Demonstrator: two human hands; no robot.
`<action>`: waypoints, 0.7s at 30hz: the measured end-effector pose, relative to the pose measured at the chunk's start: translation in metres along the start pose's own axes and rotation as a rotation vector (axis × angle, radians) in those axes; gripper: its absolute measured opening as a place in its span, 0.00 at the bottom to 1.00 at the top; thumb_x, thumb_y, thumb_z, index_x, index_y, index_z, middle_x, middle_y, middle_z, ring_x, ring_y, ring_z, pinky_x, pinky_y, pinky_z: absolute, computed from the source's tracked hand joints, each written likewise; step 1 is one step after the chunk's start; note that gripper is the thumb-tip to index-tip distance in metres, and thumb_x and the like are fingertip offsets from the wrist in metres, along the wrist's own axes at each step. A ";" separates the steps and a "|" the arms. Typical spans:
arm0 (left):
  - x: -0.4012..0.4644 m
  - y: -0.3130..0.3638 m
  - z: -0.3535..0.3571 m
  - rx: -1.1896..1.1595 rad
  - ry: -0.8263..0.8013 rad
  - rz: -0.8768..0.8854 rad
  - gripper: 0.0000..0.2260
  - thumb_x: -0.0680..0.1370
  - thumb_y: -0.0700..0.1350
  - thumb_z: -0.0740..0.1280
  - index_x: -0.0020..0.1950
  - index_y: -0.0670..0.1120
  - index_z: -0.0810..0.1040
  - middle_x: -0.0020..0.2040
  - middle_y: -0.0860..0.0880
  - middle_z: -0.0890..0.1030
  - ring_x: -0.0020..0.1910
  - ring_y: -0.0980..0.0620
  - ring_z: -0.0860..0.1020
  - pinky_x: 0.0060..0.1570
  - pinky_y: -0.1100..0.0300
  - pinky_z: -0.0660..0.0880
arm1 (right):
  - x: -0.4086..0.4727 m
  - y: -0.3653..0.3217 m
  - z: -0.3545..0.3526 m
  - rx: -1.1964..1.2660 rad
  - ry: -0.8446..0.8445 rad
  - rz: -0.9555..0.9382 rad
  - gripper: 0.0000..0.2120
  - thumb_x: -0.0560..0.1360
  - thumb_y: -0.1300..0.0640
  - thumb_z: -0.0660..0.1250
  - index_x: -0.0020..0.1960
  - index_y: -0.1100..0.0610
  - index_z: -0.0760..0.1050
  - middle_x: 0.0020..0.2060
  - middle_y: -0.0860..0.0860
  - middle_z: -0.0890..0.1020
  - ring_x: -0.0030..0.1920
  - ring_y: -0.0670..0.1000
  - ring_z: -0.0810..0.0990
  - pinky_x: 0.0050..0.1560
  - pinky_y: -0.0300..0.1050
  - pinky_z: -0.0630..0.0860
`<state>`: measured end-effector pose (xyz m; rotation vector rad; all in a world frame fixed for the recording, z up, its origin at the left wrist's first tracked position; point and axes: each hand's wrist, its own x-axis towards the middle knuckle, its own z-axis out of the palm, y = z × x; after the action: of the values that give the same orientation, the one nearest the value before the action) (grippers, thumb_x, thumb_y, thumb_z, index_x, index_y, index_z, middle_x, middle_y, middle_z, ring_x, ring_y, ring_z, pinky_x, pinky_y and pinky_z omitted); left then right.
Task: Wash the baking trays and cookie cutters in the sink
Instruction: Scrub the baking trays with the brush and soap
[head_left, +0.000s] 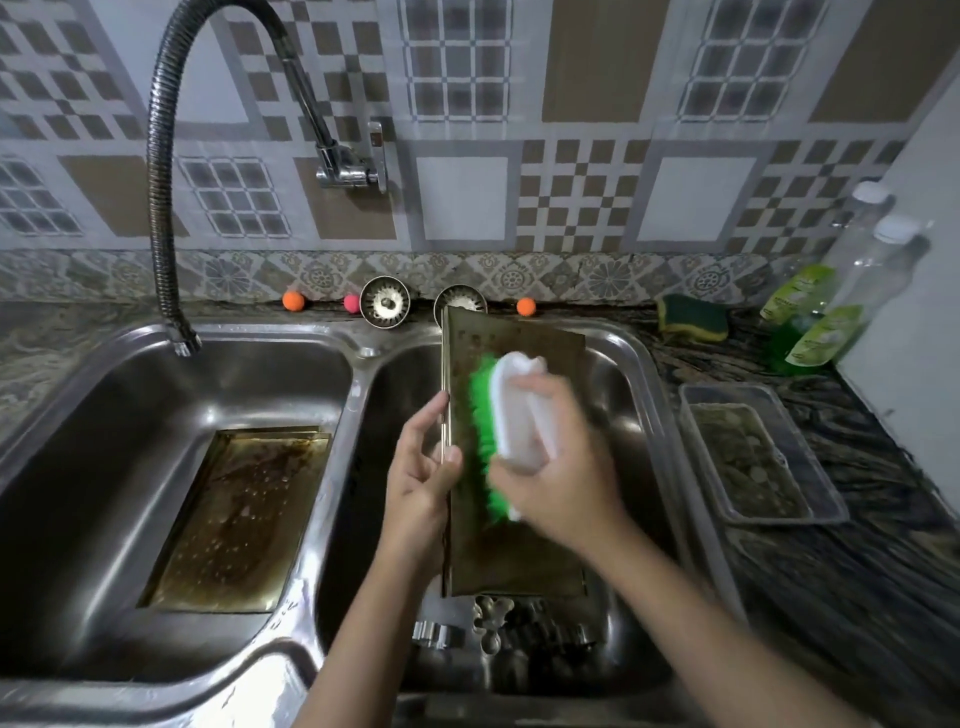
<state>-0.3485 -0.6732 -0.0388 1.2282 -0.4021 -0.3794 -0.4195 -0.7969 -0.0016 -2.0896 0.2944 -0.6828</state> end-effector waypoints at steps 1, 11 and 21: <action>0.002 0.001 -0.001 -0.011 0.022 -0.015 0.30 0.67 0.40 0.73 0.68 0.46 0.70 0.43 0.48 0.83 0.35 0.53 0.76 0.36 0.66 0.76 | -0.017 -0.005 0.007 0.008 -0.072 -0.046 0.29 0.62 0.54 0.69 0.61 0.41 0.67 0.52 0.38 0.72 0.47 0.45 0.76 0.39 0.41 0.77; -0.008 0.009 -0.013 -0.015 0.061 -0.025 0.23 0.70 0.44 0.70 0.65 0.53 0.74 0.55 0.35 0.79 0.50 0.38 0.76 0.54 0.45 0.74 | 0.004 0.059 -0.026 -0.016 0.026 0.191 0.25 0.69 0.58 0.73 0.63 0.45 0.69 0.46 0.45 0.77 0.43 0.48 0.77 0.39 0.34 0.72; -0.013 0.004 0.015 0.039 -0.221 -0.175 0.30 0.74 0.60 0.64 0.72 0.49 0.66 0.67 0.46 0.76 0.66 0.48 0.74 0.63 0.55 0.73 | -0.013 0.026 0.007 0.359 0.002 0.321 0.29 0.68 0.41 0.72 0.67 0.38 0.68 0.67 0.39 0.72 0.68 0.39 0.68 0.69 0.46 0.67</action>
<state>-0.3672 -0.6779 -0.0324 1.2675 -0.4941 -0.6632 -0.4248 -0.8019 -0.0306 -1.6525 0.4609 -0.5015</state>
